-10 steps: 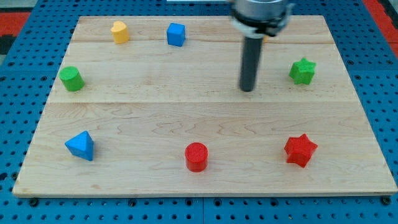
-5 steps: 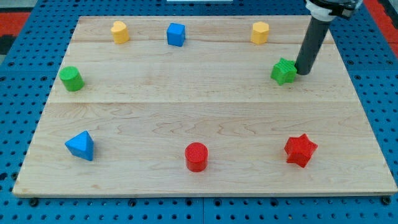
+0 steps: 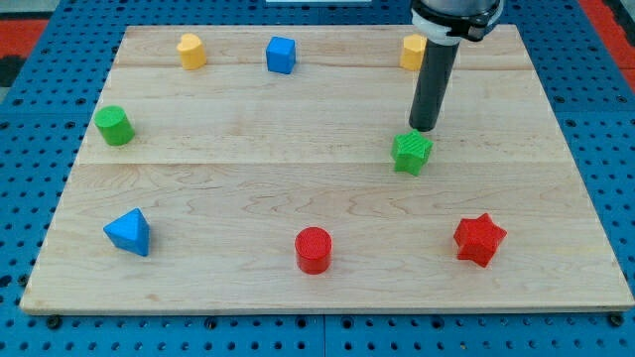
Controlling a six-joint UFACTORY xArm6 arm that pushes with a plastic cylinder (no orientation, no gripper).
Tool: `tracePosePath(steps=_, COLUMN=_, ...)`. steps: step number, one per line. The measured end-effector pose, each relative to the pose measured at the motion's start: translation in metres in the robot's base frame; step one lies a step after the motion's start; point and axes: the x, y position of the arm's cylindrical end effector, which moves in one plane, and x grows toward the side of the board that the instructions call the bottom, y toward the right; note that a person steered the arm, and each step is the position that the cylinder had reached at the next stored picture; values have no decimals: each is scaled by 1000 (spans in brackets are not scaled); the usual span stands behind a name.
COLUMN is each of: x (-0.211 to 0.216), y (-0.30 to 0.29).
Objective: Move your green star closer to the red star
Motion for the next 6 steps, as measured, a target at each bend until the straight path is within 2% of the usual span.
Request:
tracePosePath(steps=1, x=53, y=-10)
tracePosePath(steps=2, x=33, y=-30)
tracePosePath(steps=3, x=34, y=-76)
tracePosePath(steps=4, x=55, y=-68)
tracePosePath(steps=5, x=81, y=-15)
tracePosePath(steps=6, x=89, y=0)
